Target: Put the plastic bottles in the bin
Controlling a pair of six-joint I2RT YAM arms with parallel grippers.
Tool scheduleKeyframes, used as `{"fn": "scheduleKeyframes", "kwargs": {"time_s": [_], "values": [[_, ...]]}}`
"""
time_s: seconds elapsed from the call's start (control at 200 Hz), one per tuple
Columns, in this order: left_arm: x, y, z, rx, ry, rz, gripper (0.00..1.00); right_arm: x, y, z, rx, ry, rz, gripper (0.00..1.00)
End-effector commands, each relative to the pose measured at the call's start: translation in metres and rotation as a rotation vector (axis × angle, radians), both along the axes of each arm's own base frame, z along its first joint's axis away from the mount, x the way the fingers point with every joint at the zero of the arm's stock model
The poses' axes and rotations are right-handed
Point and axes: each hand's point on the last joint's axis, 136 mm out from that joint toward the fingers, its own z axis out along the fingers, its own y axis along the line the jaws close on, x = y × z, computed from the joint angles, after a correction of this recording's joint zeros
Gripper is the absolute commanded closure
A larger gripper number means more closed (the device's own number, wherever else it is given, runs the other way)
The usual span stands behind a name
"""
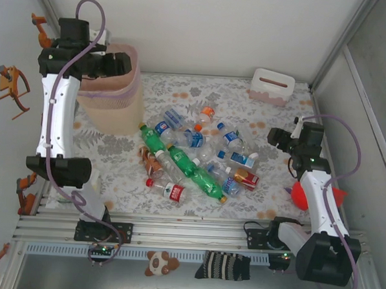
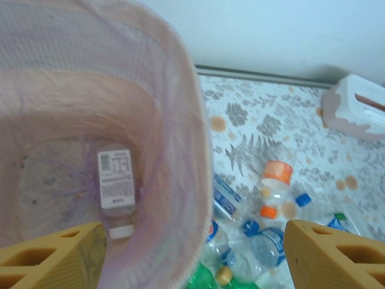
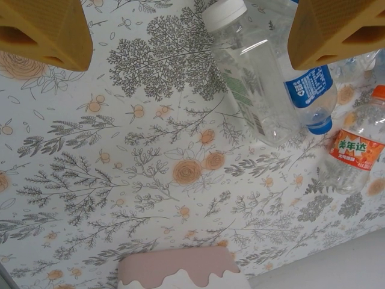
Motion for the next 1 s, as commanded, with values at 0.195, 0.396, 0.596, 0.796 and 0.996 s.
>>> {"fn": "scheduleKeyframes", "kwargs": {"time_s": [0.195,0.396,0.596,0.796,0.996], "values": [[-0.058,-0.025,-0.029,-0.040,0.051,-0.006,0.24,0.004,0.009,0.011,0.037,-0.044,0.028,0.17],[-0.089,-0.028,-0.073,-0.075,0.113,0.036,0.26,0.005,0.013,0.008,0.059,-0.036,0.043,0.17],[-0.113,-0.027,-0.136,-0.096,0.234,0.092,0.27,0.006,0.015,0.006,0.074,-0.028,0.051,0.17],[-0.123,-0.021,-0.197,-0.109,0.337,0.188,0.28,0.006,0.016,0.005,0.077,-0.026,0.053,0.17],[-0.118,-0.022,-0.243,-0.120,0.413,0.244,0.34,0.006,0.015,0.005,0.076,-0.021,0.053,0.17]]}}
